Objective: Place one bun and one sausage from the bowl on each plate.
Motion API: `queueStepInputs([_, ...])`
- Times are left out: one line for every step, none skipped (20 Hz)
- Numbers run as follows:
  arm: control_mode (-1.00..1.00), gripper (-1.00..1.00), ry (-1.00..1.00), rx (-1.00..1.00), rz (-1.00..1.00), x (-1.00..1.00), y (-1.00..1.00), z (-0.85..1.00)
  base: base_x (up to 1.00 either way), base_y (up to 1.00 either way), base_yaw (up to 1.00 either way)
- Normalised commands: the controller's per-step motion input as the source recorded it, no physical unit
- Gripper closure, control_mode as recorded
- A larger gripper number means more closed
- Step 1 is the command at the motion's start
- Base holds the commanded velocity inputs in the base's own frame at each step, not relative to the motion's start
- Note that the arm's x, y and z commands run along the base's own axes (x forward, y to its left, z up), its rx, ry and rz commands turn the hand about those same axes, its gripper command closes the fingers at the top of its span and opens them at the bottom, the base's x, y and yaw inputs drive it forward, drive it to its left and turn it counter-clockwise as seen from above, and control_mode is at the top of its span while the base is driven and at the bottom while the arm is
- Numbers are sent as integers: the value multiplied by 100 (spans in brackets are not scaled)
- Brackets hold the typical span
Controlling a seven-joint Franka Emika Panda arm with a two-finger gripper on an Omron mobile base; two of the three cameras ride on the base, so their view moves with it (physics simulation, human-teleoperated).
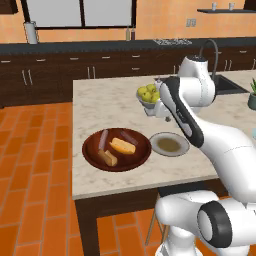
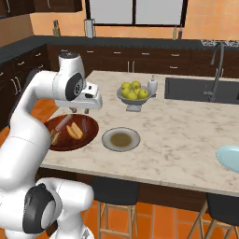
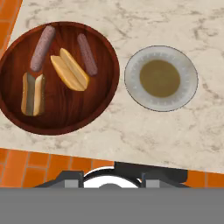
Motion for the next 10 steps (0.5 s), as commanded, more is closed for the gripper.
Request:
queueStepInputs([-100,-100,0,0,0,0,2,0,0,0,0])
queueStepInputs([-100,-100,0,0,5,0,34,-2,0,0,0])
queueStepInputs([-100,-100,-10,-3,12,7,66,0,0,0,0])
queueStepInputs([-100,-100,-14,-13,15,18,89,0,0,0,0])
queueStepInputs([-100,-100,-11,-19,19,33,100,-4,0,0,0])
queueStepInputs([-100,-100,-10,-21,24,31,100,-17,0,0,0])
queueStepInputs([-100,-100,-8,-19,28,30,100,-32,0,0,0])
queueStepInputs([-100,-100,-9,-15,30,26,100,-49,0,0,0])
queueStepInputs([-100,-100,-15,-7,32,32,89,-56,0,0,0])
queueStepInputs([-100,-100,-13,-2,34,44,82,-61,0,0,0])
